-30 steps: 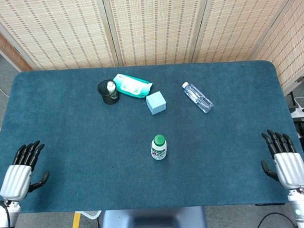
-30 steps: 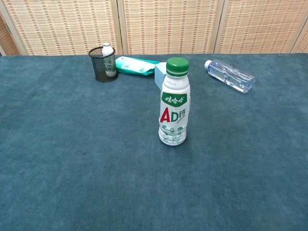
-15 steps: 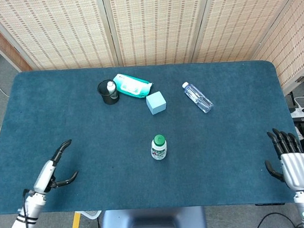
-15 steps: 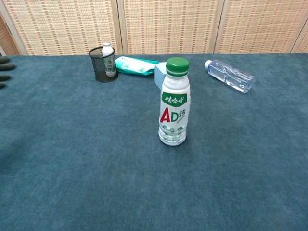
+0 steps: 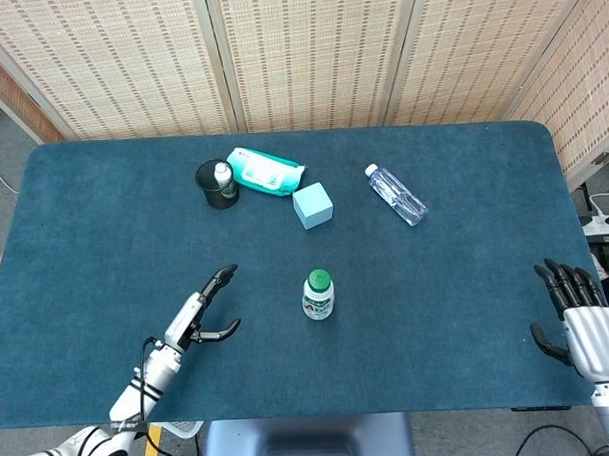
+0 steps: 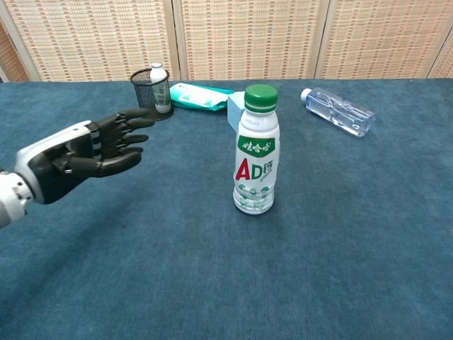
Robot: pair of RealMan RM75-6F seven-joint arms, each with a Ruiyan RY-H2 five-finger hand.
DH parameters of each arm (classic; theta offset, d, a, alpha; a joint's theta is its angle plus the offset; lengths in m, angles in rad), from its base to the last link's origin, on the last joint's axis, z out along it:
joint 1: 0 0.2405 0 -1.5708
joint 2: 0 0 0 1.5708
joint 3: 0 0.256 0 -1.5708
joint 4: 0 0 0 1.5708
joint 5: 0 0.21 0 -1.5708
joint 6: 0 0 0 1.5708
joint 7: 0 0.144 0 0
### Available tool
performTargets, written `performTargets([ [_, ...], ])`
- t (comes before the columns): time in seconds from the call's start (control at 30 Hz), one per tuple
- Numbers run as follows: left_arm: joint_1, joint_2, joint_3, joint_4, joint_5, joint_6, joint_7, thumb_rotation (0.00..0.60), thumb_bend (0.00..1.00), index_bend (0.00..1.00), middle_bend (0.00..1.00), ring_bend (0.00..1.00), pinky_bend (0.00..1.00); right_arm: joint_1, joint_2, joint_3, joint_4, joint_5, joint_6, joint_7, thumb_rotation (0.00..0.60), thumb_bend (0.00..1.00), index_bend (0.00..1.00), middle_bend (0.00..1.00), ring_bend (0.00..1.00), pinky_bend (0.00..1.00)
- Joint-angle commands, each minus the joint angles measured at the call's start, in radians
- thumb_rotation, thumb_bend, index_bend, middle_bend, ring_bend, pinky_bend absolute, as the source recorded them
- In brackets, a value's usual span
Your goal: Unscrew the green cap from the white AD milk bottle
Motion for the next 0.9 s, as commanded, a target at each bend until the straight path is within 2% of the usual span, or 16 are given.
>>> performTargets([
  [0.03, -0.046, -0.053, -0.026, 0.044, -0.030, -0.051, 0.004, 0.600, 0.35, 0.00, 0.00, 0.00, 0.01, 0.004, 0.007, -0.001, 0.000, 0.003, -0.009, 0.011, 0.600, 0.30, 0.00, 0.00, 0.00, 0.00],
  [0.33, -0.118, -0.130, -0.039, 0.055, -0.012, -0.082, 0.006, 0.600, 0.34, 0.00, 0.00, 0.00, 0.01, 0.006, 0.017, -0.004, -0.005, 0.009, -0.023, 0.027, 0.600, 0.30, 0.00, 0.00, 0.00, 0.00],
  [0.67, -0.206, -0.226, -0.108, 0.119, -0.080, -0.145, 0.080, 0.600, 0.33, 0.00, 0.00, 0.00, 0.01, 0.005, 0.037, -0.008, -0.010, 0.005, -0.027, 0.062, 0.600, 0.30, 0.00, 0.00, 0.00, 0.00],
  [0.9, -0.239, -0.269, -0.132, 0.156, -0.109, -0.158, 0.112, 0.600, 0.32, 0.00, 0.00, 0.00, 0.01, 0.002, 0.047, -0.008, -0.011, 0.005, -0.024, 0.077, 0.600, 0.30, 0.00, 0.00, 0.00, 0.00],
])
